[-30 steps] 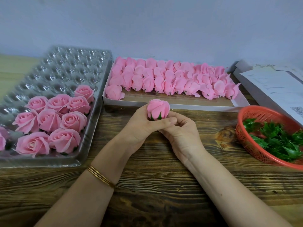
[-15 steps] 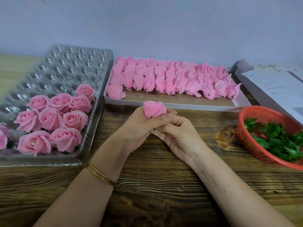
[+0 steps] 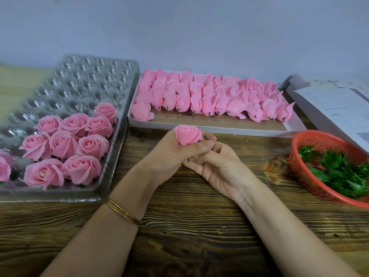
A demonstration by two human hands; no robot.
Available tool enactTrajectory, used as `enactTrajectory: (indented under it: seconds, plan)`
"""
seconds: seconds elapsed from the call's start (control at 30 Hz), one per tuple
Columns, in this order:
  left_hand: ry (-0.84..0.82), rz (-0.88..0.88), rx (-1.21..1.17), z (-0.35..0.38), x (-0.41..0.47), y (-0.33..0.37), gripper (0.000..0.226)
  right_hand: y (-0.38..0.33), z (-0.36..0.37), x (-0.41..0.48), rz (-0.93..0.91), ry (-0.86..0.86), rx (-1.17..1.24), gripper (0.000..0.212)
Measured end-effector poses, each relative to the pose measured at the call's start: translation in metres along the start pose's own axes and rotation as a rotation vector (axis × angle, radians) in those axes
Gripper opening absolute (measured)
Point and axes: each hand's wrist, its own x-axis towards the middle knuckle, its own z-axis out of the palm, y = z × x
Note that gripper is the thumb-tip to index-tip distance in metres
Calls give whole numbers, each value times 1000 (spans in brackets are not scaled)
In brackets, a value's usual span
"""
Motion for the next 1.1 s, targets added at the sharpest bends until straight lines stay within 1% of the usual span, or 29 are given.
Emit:
enactTrajectory:
  seconds: [0.07, 0.13, 0.23, 0.27, 0.4, 0.5, 0.57, 0.6, 0.63, 0.7, 0.73, 0.8, 0.9, 1.03, 1.1]
  plan:
    - [7, 0, -10, 1, -1, 1, 32, 0, -1, 1, -1, 4, 12, 23]
    - [9, 7, -9, 3, -1, 2, 27, 0, -2, 1, -15, 0, 16, 24]
    - [16, 12, 8, 4, -2, 3, 8, 1, -4, 2, -35, -26, 12, 30]
    - [13, 14, 4, 5, -2, 4, 5, 2, -4, 2, -42, -30, 5, 32]
    - [-26, 19, 17, 3, -2, 4, 16, 2, -6, 3, -55, -80, 10, 35]
    - [-38, 14, 15, 1, -2, 3, 10, 2, -6, 3, -49, -98, 9, 40]
    - [-24, 18, 22, 0, -2, 3, 7, 2, -6, 3, -53, -78, 6, 36]
    - [-14, 19, 23, 0, -2, 2, 11, 2, -5, 3, -59, -63, 2, 34]
    - [-4, 21, 25, 0, -2, 2, 21, 3, -5, 3, -62, -45, 0, 33]
    - [21, 18, 28, 1, -1, 0, 42, 4, -6, 4, -65, -6, 11, 38]
    - [39, 21, 29, 2, -1, 0, 46, 4, -6, 4, -65, 12, 18, 41]
    - [77, 36, 38, 5, -1, 0, 45, 5, -7, 5, -64, 29, 28, 38]
    - [93, 59, 57, 7, 0, -1, 34, 5, -9, 5, -56, 34, 36, 32]
    - [101, 75, 72, 7, 0, -2, 37, 3, -8, 4, -48, 48, 35, 40]
    - [128, 74, 82, 6, 1, -3, 35, 4, -8, 4, -43, 93, 23, 50]
